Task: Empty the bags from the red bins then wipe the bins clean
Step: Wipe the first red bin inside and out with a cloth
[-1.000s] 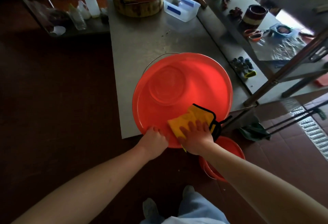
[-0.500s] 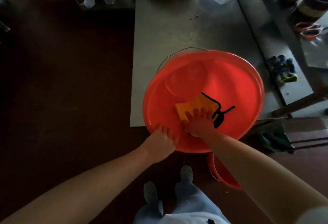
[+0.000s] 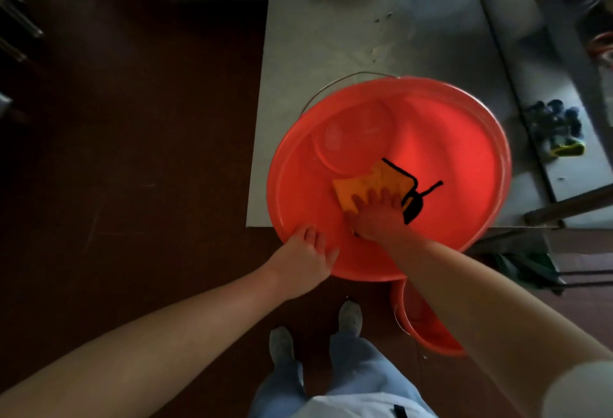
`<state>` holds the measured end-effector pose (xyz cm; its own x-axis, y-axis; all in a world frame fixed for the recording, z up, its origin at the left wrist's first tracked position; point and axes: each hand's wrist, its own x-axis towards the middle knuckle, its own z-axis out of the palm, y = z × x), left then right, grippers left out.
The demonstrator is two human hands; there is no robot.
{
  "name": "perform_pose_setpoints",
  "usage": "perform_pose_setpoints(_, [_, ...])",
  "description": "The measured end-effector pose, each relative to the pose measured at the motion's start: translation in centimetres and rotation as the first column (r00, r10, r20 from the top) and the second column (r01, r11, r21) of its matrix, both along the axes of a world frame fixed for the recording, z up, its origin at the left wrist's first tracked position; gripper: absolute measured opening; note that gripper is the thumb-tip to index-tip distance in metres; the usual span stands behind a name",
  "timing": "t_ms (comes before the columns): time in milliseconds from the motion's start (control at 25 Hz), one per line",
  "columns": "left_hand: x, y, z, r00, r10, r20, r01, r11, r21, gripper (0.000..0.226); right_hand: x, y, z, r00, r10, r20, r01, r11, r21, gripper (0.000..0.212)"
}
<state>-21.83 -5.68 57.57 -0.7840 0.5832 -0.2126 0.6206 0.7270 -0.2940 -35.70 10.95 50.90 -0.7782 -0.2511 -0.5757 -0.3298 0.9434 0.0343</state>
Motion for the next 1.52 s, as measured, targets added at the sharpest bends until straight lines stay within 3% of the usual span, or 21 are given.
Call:
perform_pose_setpoints(160, [-0.2,-0.2,0.9,0.999,-0.034,0.021,0.035,0.998,-0.061,0.046,3.9,0.4,2.6,0.999,-0.026,-0.019,0.026,0.999,-0.026,0.064])
perform_pose_setpoints(440, [-0.9,-1.1,1.1,0.993,-0.112,0.034,0.116,0.979,-0.17,0.023,10.9,1.1,6.5,0.989,-0.126,0.082,0.13,0.991,-0.043,0.066])
perform_pose_setpoints(720, [-1.2,-2.4,0.8,0.993,-0.117,-0.023,0.115,0.991,-0.074,0.024,12.8,1.0,7.6,0.989,-0.134,0.068,0.136,0.99,-0.028,0.066])
perform_pose_setpoints(1160, [-1.4,-2.9,0.8,0.995,-0.097,-0.025,0.097,0.995,0.009,0.037,4.9,0.1,3.5,0.998,-0.065,-0.007,0.065,0.997,-0.034,0.062])
perform_pose_setpoints(1520, [-1.5,-1.7,1.2,0.999,-0.043,-0.008,0.043,0.999,0.027,0.048,-3.7,0.2,-0.6,0.996,0.051,0.071,-0.051,0.999,0.007,0.066])
